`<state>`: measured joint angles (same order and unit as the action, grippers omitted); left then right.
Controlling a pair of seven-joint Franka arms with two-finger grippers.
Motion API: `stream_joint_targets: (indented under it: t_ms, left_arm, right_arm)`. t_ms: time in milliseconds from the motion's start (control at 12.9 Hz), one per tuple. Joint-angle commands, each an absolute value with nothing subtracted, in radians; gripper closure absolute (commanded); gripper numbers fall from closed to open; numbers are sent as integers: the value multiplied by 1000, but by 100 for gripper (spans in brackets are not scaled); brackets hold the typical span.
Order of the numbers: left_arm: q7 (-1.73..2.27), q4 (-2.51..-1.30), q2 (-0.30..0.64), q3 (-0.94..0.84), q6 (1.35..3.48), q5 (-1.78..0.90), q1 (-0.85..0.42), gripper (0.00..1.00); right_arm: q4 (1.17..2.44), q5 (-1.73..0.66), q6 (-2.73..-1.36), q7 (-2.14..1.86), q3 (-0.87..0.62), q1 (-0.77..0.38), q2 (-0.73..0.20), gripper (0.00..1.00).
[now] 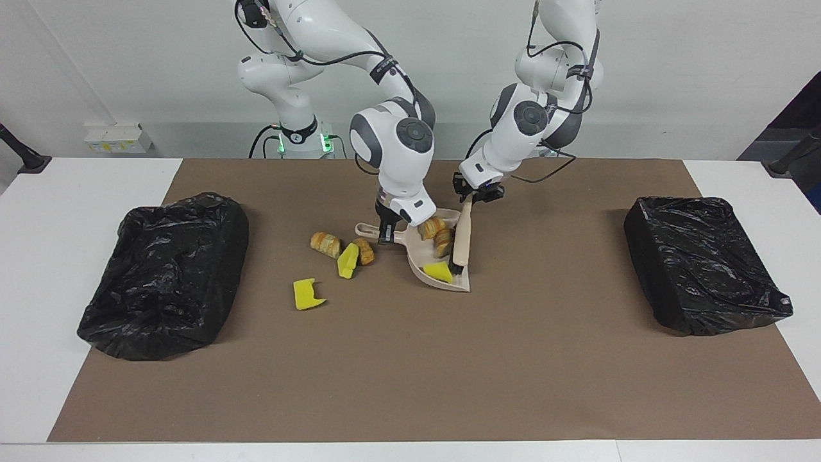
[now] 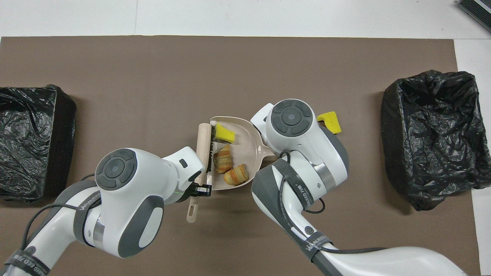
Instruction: Sweep and dump trash in bin
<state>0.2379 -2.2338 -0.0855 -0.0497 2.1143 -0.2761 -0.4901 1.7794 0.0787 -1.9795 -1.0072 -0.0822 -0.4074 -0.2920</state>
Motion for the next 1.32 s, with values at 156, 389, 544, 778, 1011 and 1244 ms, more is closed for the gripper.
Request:
stream_joint_targets:
  t_ms: [156, 389, 544, 778, 1011, 1244]
  left_arm:
    - [353, -2057, -106, -54, 1913, -121, -417, 100]
    - [356, -2054, -107, -57, 1897, -100, -419, 100]
    - [364, -2078, -127, -61, 1905, -101, -433, 100]
    - [362, -2134, -143, -61, 1922, -114, -462, 100]
    - [319, -2140, -135, -54, 1933, -112, -330, 100]
    - [166, -2129, -40, -54, 2060, -83, -207, 100]
  right_arm:
    - [1773, 20, -1982, -1233, -94, -307, -236, 100]
    - [1769, 20, -1967, -1308, -94, -259, -221, 100]
    - [1778, 20, -1948, -1331, -92, -250, -216, 100]
    - [1859, 20, -1986, -1321, -94, -256, -175, 100]
    - [1901, 28, -2045, -1286, -92, -296, -173, 100]
    - [1904, 93, -2101, -1198, -92, -339, -212, 100]
